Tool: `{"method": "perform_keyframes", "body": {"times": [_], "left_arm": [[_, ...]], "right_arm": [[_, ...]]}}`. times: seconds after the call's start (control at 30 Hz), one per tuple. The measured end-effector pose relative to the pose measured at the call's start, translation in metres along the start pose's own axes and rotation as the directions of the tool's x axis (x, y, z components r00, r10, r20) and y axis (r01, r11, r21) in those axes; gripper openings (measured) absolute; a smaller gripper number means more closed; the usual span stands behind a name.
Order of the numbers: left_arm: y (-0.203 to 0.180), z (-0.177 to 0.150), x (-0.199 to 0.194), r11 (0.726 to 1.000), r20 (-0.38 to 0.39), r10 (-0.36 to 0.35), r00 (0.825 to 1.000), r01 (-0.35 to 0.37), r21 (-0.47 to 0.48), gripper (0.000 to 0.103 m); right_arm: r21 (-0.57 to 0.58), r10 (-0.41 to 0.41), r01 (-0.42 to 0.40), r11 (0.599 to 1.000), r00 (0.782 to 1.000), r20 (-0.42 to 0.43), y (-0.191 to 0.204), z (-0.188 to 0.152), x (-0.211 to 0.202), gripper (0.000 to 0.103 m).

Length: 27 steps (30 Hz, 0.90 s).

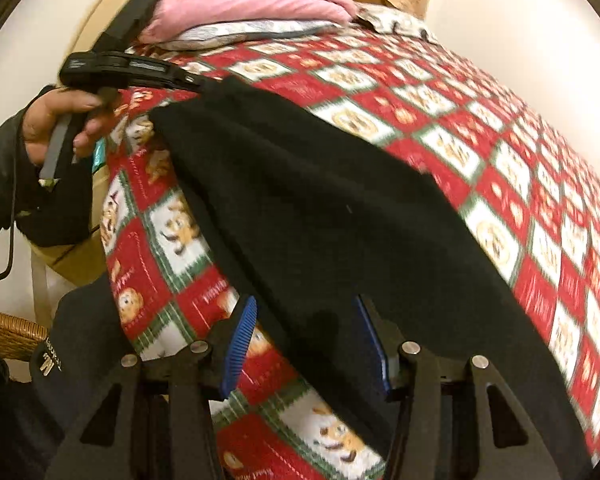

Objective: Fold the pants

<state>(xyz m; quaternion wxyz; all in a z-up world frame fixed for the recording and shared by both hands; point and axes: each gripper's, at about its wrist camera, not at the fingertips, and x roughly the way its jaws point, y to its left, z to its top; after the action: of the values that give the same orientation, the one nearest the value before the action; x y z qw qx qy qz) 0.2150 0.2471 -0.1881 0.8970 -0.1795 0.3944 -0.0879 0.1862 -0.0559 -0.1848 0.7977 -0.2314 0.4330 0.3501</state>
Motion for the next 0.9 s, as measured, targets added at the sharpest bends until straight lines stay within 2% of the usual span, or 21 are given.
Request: {"method": "perform_keyframes", "body": {"times": [0.13,0.2,0.27,0.3,0.33,0.37,0.57,0.73,0.87,0.9], "left_arm": [[0.003,0.001,0.003,0.999,-0.024,-0.028,0.999,0.027,-0.027,0.020],[0.008,0.004,-0.002,0.998,-0.008,-0.043,0.999,0.043,-0.043,0.020],[0.013,0.009,-0.015,0.997,0.030,-0.034,0.999,0.036,-0.066,0.037],[0.014,0.010,-0.022,0.997,0.056,-0.027,0.998,0.031,-0.070,0.060],[0.013,0.010,-0.027,0.997,0.079,-0.024,0.997,0.030,-0.073,0.077],[0.012,0.010,-0.029,0.997,0.091,-0.029,0.995,0.035,-0.070,0.080],[0.001,0.011,-0.007,0.999,0.044,-0.004,0.999,0.006,-0.035,0.079],[-0.012,0.009,0.013,1.000,-0.004,0.006,1.000,-0.006,0.011,0.050],[-0.014,0.007,0.014,1.000,-0.003,0.021,1.000,-0.021,0.007,0.044],[-0.014,0.007,0.012,1.000,0.002,0.029,1.000,-0.029,0.008,0.039]], "right_arm": [[0.091,0.008,-0.008,0.996,1.000,0.000,-0.016,-0.008,0.000,0.052],[0.112,0.018,-0.018,0.994,1.000,0.004,-0.017,-0.009,-0.001,0.052],[0.119,0.026,-0.028,0.993,1.000,0.018,-0.016,-0.011,-0.004,0.052],[0.115,0.029,-0.031,0.993,0.999,0.021,-0.014,-0.011,-0.006,0.052],[0.109,0.032,-0.034,0.994,0.999,0.022,-0.012,-0.011,-0.006,0.052],[0.103,0.034,-0.036,0.994,0.999,0.023,-0.011,-0.012,-0.006,0.052],[0.092,0.036,-0.039,0.995,0.999,0.031,-0.004,-0.012,-0.006,0.052],[0.095,0.031,-0.034,0.995,0.999,0.032,-0.005,-0.015,-0.008,0.052],[0.121,0.028,-0.030,0.992,0.999,0.024,-0.010,-0.018,-0.005,0.052],[0.129,0.031,-0.033,0.991,0.999,0.022,-0.011,-0.019,-0.004,0.052]]}}
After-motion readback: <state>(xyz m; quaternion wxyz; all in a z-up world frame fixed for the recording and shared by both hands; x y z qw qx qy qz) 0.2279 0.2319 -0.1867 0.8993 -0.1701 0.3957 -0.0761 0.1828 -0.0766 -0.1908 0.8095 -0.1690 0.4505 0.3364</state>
